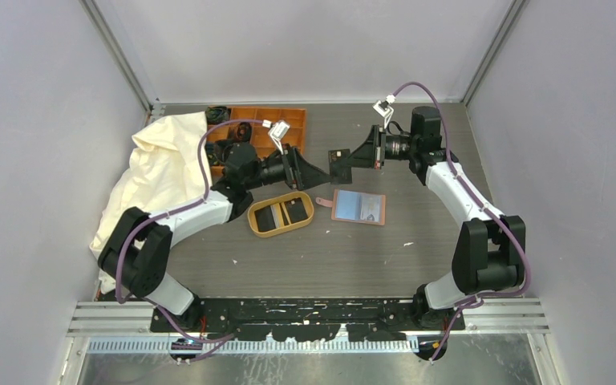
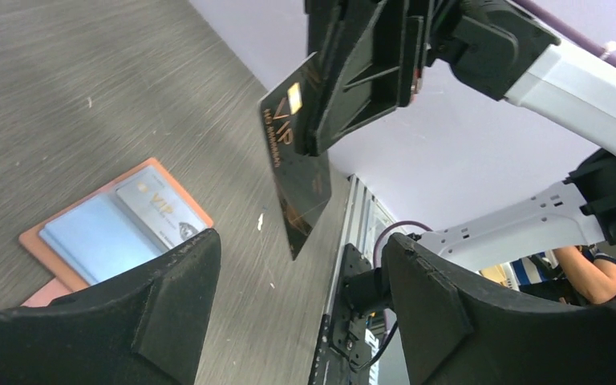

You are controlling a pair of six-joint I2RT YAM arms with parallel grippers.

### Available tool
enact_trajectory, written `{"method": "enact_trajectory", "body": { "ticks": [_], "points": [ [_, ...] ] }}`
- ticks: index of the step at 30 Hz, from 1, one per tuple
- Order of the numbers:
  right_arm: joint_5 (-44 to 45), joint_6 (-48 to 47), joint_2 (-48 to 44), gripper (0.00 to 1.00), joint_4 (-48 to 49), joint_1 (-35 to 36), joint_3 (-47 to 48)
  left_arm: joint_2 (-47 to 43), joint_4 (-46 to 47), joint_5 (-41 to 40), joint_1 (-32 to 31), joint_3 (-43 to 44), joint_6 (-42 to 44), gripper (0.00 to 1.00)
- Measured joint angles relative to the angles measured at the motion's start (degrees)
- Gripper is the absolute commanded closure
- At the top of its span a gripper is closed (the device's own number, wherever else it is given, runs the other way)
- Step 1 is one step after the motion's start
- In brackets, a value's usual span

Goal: Put the credit cards into the card holder
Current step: Insert the credit card into the card holder.

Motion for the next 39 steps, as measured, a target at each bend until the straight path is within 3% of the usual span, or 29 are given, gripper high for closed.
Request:
{"method": "enact_trajectory", "body": {
  "ticks": [4,8,12,21,24,26,27,33,39],
  "points": [
    [0.02,0.66,0.00,0.99,0.59,0.00,-0.02,-0.04,6.14,0.13,-0.07,-2.05,-0.68,0.27],
    [0.02,2.05,-0.13,0.99,1.68,0.00,-0.24,0.52,11.04,0.31,-0.07,-3.91,-1.95,0.41],
    [0.02,4.24,-1.22,0.99,3.85,0.00,-1.51,3.78,17.62,1.77,-0.07,-3.89,-4.48,0.46],
    [0.07,6.32,-1.90,0.99,6.43,1.05,-1.88,6.80,20.20,3.58,-0.70,-2.73,-7.19,0.58],
    [0.07,6.36,-1.90,0.99,6.67,1.55,-2.05,7.43,20.57,4.55,-1.36,-1.88,-7.96,0.71],
    [0.07,6.34,-1.90,0.99,6.86,1.70,-2.29,7.69,20.68,5.25,-1.68,-1.60,-8.33,0.95],
    [0.07,6.36,-1.90,0.98,6.91,1.79,-2.40,7.82,20.72,5.73,-1.81,-1.38,-8.22,0.99],
    [-0.35,4.98,-1.92,0.74,6.10,1.88,-2.38,8.35,20.33,7.76,-1.64,-0.87,-7.93,1.00],
    [0.07,-8.22,-1.90,0.64,-10.08,1.22,2.58,8.35,14.56,11.52,-1.60,1.97,-2.82,1.00]
  ]
}}
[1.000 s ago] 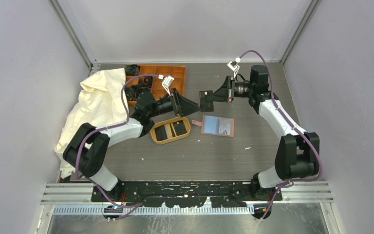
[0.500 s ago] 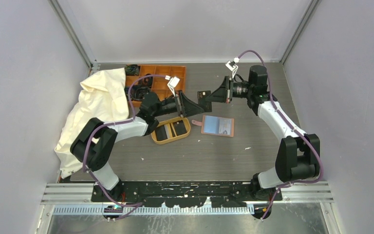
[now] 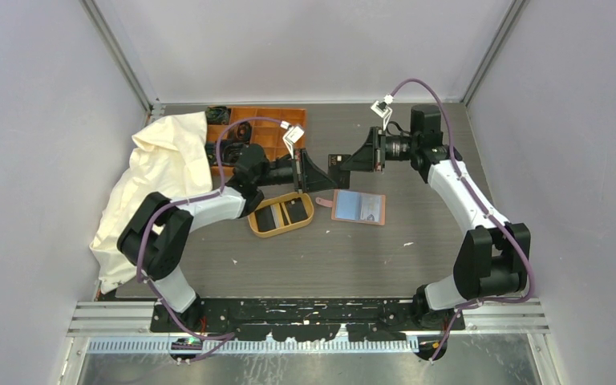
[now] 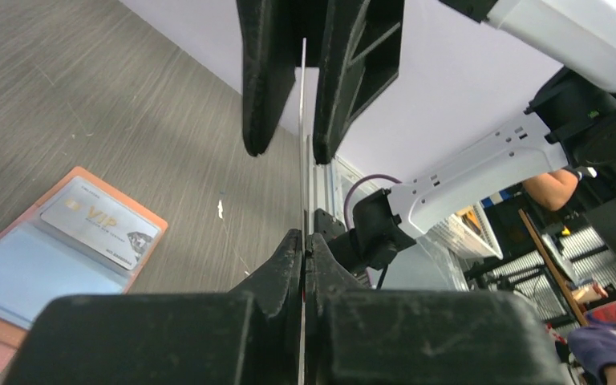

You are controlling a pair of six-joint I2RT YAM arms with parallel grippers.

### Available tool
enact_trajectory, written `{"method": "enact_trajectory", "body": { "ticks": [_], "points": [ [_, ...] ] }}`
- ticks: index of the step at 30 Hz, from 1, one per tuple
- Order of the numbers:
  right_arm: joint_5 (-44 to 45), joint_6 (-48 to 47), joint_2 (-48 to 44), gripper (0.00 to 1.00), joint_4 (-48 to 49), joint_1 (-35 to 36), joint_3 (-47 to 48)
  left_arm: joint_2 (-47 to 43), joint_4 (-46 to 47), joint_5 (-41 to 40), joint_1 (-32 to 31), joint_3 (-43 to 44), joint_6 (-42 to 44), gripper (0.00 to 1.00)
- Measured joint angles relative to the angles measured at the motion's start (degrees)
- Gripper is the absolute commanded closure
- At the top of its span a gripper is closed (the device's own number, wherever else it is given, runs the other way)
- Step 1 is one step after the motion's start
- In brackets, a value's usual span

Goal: Put the credit cards into the card holder
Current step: Insert the credit card into the card holder.

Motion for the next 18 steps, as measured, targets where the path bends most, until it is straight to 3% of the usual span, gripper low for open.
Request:
{"method": "enact_trajectory", "body": {
  "ticks": [11,18],
  "points": [
    [-0.15,-4.17,-0.02,0.63,-4.46,-1.53,0.98,-0.02,-3.48,3.30,0.00,0.74,2.69,1.00],
    [-0.96,-4.07,-0.22,0.71,-4.48,-1.75,0.98,-0.02,-3.52,4.04,0.00,0.85,2.64,1.00]
  ]
}}
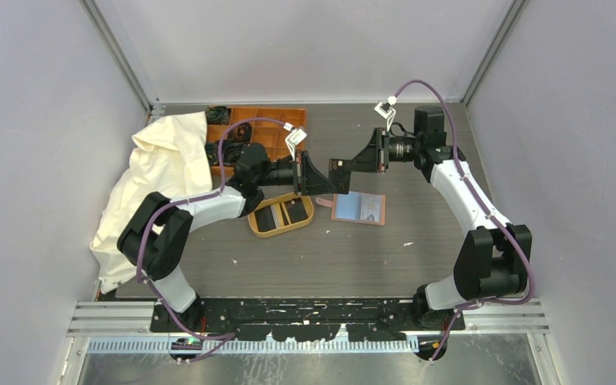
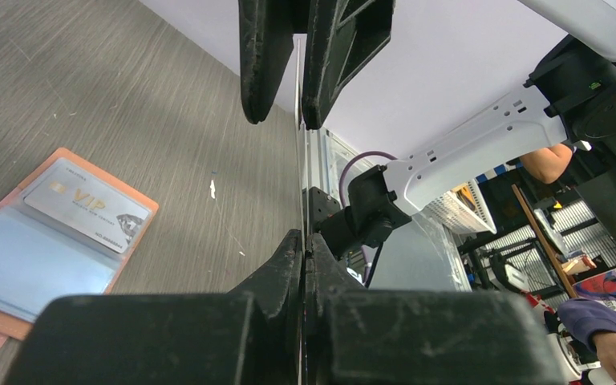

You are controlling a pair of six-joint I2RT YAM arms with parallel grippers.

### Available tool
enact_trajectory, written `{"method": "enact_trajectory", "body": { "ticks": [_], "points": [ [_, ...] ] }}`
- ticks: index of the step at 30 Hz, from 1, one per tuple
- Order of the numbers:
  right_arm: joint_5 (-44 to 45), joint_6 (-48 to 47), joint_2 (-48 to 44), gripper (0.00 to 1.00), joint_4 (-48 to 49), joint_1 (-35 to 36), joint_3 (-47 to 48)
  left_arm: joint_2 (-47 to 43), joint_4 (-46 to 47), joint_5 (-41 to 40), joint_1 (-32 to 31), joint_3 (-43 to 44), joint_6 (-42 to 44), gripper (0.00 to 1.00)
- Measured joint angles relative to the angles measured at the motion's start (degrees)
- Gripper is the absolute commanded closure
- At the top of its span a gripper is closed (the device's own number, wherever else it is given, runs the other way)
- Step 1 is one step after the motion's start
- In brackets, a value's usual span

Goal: Put the credit cards into the card holder
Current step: Insert the credit card into the card holder.

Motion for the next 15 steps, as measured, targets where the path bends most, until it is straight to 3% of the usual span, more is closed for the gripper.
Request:
{"method": "enact_trajectory", "body": {
  "ticks": [10,15],
  "points": [
    [-0.96,0.52,-0.87,0.75,0.07,-0.24,0.00,0.00,0.00,0.81,-0.09,0.57,-0.02,1.00],
    [-1.31,0.79,-0.87,0.86,0.09,-0.24,0.00,0.00,0.00,0.92,-0.24,0.61,-0.04,1.00]
  ]
}}
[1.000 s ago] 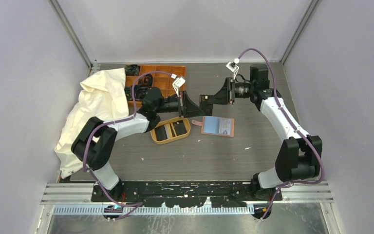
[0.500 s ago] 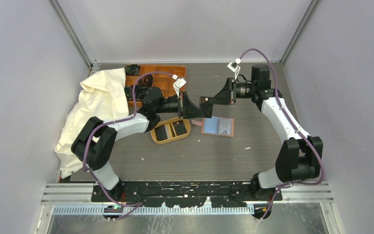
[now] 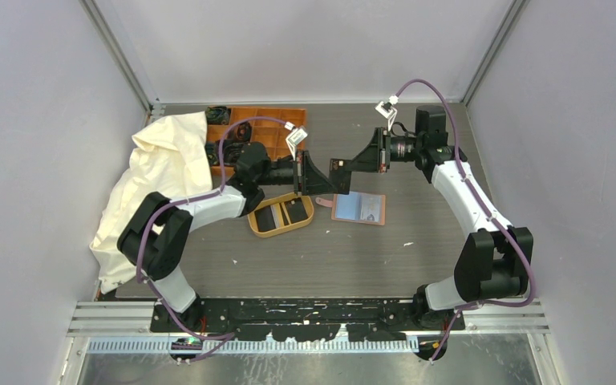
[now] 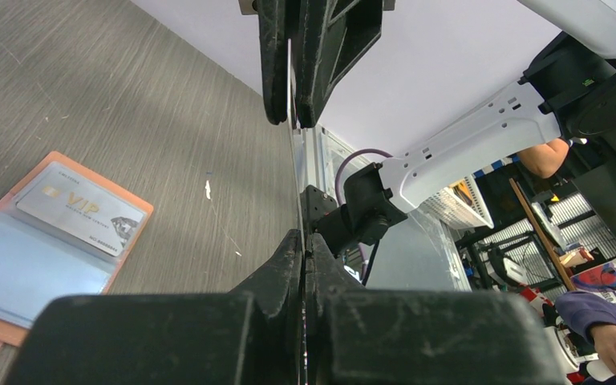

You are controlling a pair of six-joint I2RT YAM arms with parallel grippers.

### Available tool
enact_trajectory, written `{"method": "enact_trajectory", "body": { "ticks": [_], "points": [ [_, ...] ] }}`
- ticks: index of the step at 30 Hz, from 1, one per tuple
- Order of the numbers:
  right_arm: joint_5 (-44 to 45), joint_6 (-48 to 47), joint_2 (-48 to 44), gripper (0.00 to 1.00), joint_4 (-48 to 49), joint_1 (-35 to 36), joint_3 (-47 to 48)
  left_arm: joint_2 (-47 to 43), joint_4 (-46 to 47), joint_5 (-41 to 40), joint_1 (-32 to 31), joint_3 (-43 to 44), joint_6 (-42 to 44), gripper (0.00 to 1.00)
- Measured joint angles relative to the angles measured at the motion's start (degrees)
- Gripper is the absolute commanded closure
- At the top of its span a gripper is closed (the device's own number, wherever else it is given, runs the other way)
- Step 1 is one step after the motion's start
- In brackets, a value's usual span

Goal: Put the credit cards into the card holder
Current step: Insert the credit card into the card holder.

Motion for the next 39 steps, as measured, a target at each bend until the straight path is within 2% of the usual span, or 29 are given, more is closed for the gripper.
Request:
{"method": "enact_trajectory", "body": {
  "ticks": [5,7,8,12,15,20,21,22,23,28,30,32,36,39],
  "points": [
    [-0.76,0.37,0.00,0.99,0.07,0.00,0.00,0.00,-0.09,0.00,-0.04,0.00,0.00,1.00],
    [-0.96,0.46,-0.09,0.99,0.17,0.00,0.00,0.00,-0.15,0.00,-0.04,0.00,-0.02,0.99],
    [-0.96,0.46,-0.15,0.99,0.20,0.00,0.00,0.00,-0.15,-0.02,-0.04,0.00,-0.04,0.95],
    [-0.92,0.46,-0.55,0.99,0.26,0.00,0.00,0.02,-0.17,-0.20,-0.04,0.02,0.00,0.55],
    [-0.46,0.48,-0.98,0.99,0.44,-0.44,-0.15,-0.24,-1.79,-1.57,-0.04,0.02,1.29,0.43],
    [2.86,-0.94,-4.00,0.99,-0.81,-3.89,-3.78,-6.49,-13.66,-9.49,-0.09,-0.74,9.03,0.33],
    [4.20,-2.69,-4.50,0.99,-2.89,-4.94,-4.22,-9.11,-17.38,-12.44,-0.11,-0.85,10.99,0.25],
    [5.57,-4.61,-4.70,0.99,-5.14,-5.79,-4.35,-11.56,-20.17,-15.04,-0.11,-1.01,12.57,0.12],
    [7.34,-7.06,-4.76,0.99,-7.78,-6.69,-4.37,-14.45,-22.62,-18.01,-0.13,-1.46,14.23,0.02],
    [16.44,-17.33,-2.47,0.99,-20.09,-10.03,-4.35,-27.93,-26.10,-30.71,-2.23,-8.90,19.80,0.00],
    [17.94,-20.06,0.85,0.99,-24.20,-10.91,-4.02,-29.66,-26.10,-33.86,-4.33,-11.63,21.46,0.00],
    [18.73,-21.84,5.20,0.99,-27.63,-11.39,-3.15,-29.11,-25.62,-35.98,-6.14,-13.94,22.34,0.00],
    [20.59,-23.12,12.59,0.99,-30.64,-11.74,-2.49,-23.47,-20.59,-35.80,-6.86,-16.98,21.68,0.17],
    [21.64,-22.16,14.45,0.99,-30.47,-11.74,-2.49,-16.85,-17.09,-35.23,-7.48,-17.18,21.40,0.20]
  ]
}}
